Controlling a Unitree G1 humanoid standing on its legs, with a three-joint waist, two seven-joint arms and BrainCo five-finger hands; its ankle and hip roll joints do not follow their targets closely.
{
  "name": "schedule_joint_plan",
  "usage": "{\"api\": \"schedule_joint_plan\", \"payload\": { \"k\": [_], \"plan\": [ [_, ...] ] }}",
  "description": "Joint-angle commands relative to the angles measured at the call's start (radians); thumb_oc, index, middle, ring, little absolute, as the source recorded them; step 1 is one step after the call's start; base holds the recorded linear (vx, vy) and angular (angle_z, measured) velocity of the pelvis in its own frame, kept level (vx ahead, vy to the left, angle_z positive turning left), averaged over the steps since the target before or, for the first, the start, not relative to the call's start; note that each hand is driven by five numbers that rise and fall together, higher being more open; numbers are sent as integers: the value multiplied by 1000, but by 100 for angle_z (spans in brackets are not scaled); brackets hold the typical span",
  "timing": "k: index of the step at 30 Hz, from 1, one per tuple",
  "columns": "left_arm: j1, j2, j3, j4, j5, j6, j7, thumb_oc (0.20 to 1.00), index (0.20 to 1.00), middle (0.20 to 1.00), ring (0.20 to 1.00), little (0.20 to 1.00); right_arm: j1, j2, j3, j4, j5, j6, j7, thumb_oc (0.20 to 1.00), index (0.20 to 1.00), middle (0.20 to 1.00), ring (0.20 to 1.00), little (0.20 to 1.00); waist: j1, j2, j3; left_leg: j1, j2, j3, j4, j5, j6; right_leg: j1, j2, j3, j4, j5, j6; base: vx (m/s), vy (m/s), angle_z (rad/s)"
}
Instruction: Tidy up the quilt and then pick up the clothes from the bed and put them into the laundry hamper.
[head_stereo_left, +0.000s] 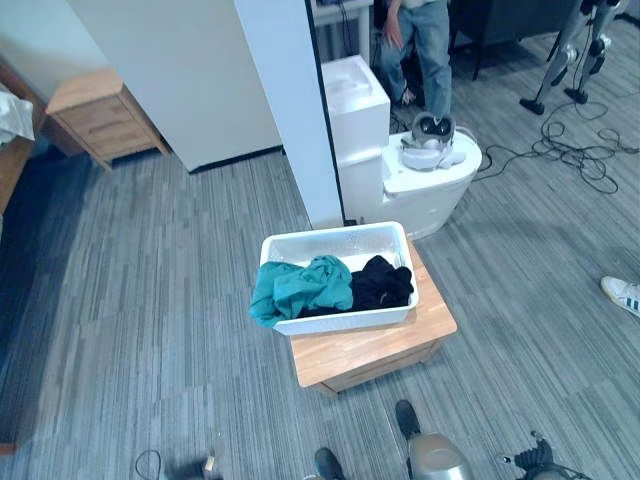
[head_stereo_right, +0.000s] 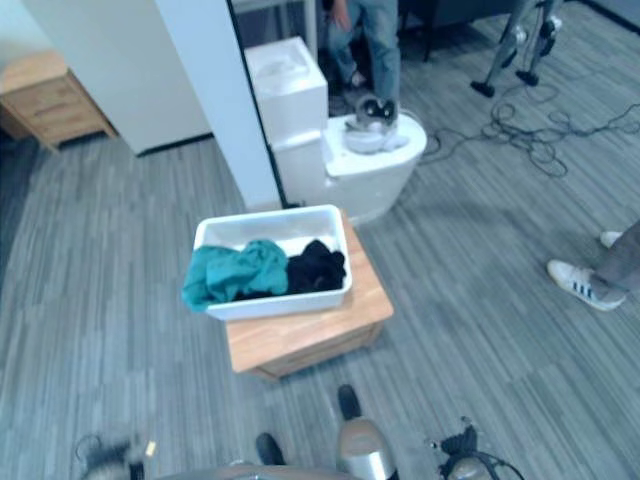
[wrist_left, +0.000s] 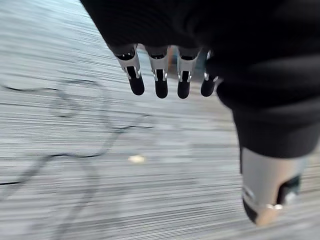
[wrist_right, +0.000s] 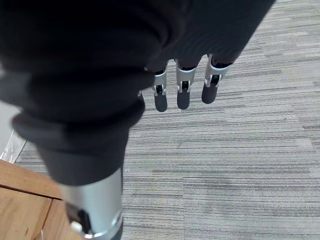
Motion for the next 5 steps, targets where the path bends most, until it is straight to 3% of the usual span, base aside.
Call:
{"api": "schedule_joint_plan", "payload": {
  "k": [1, 5],
  "plan": [
    [-54, 12, -33, -21, 138, 36, -58, 1000, 1000, 1000, 1000, 1000, -82, -15, 33, 26, -14, 10, 29, 1000, 1000, 1000, 1000, 1000, 18, -39, -3, 38, 47, 8, 3, -56, -55, 30, -46, 22, 11, -143, 90, 21, 40, -2],
    [-46, -12, -66, -12, 178, 45, -66, 1000, 1000, 1000, 1000, 1000, -111, -10, 60, 10, -27, 6, 31, 1000, 1000, 1000, 1000, 1000, 28, -48, -11, 39, 48, 4, 3, -58, -53, 33, -46, 21, 11, -144, 90, 4, 9, 0]
  ]
}}
